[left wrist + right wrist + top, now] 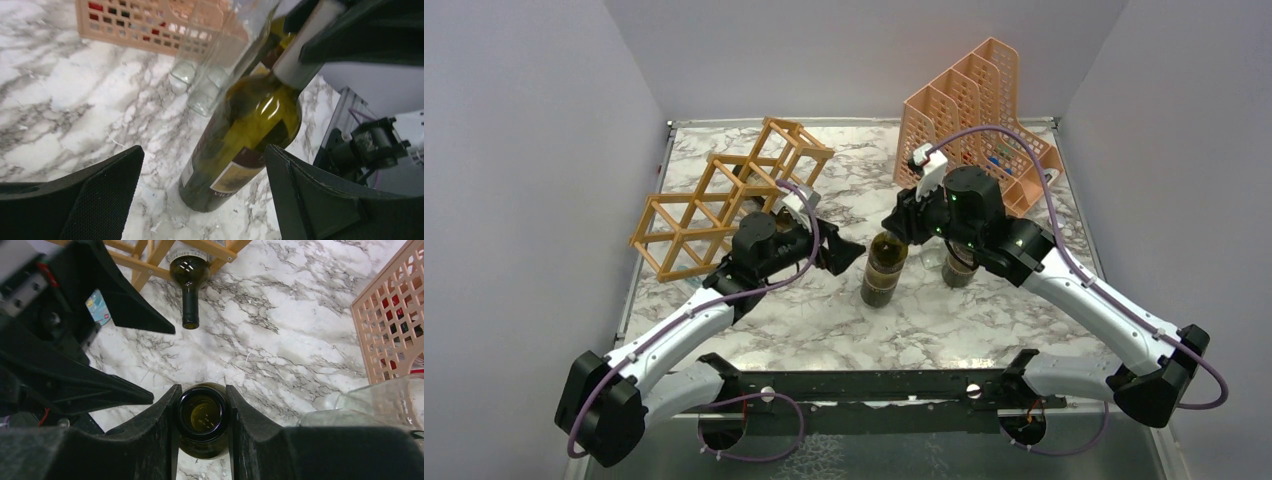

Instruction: Put the wine bottle on the wine rack

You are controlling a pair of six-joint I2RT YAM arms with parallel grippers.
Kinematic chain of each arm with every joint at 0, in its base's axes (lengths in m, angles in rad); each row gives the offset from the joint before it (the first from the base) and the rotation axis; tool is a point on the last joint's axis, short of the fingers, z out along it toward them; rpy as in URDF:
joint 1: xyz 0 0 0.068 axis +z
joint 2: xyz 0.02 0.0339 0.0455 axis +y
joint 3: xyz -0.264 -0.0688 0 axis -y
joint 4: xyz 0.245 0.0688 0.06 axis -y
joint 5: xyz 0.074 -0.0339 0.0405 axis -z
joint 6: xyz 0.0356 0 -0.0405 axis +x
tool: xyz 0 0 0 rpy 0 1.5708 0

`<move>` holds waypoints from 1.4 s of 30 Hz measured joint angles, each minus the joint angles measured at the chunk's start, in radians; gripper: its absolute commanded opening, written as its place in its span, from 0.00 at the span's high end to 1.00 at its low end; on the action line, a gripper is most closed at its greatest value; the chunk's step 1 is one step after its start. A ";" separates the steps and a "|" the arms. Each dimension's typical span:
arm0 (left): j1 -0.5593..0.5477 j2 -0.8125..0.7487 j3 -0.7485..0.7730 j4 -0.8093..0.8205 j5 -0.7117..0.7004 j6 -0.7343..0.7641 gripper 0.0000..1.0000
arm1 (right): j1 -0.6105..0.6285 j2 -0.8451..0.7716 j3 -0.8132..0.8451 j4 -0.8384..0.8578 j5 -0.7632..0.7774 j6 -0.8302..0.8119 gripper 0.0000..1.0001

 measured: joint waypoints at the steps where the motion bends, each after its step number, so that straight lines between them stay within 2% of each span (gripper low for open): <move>1: -0.004 0.010 -0.014 0.013 0.011 0.000 0.04 | 0.000 -0.005 -0.002 -0.003 -0.009 0.000 0.99; 8: -0.062 0.055 -0.135 0.135 0.120 0.005 0.03 | 0.000 -0.031 -0.002 -0.015 -0.031 -0.008 0.99; 16: -0.139 0.087 -0.140 0.215 0.152 0.066 0.01 | -0.001 -0.052 0.019 -0.036 -0.116 -0.013 0.99; 25: -0.158 0.077 -0.140 0.250 0.161 0.154 0.01 | -0.002 -0.130 0.039 -0.043 -0.239 -0.030 0.99; 30: -0.172 0.076 -0.140 0.269 0.227 0.176 0.05 | -0.002 -0.138 0.064 -0.036 -0.296 -0.023 0.99; 35: -0.191 0.074 -0.140 0.288 0.257 0.192 0.13 | -0.002 -0.151 0.066 -0.020 -0.327 -0.005 0.99; 39: -0.198 0.066 -0.140 0.301 0.265 0.201 0.04 | -0.002 -0.156 0.066 -0.006 -0.346 0.003 0.99; 42: -0.200 0.065 -0.140 0.314 0.266 0.203 0.03 | -0.002 -0.163 0.066 0.005 -0.359 0.008 0.99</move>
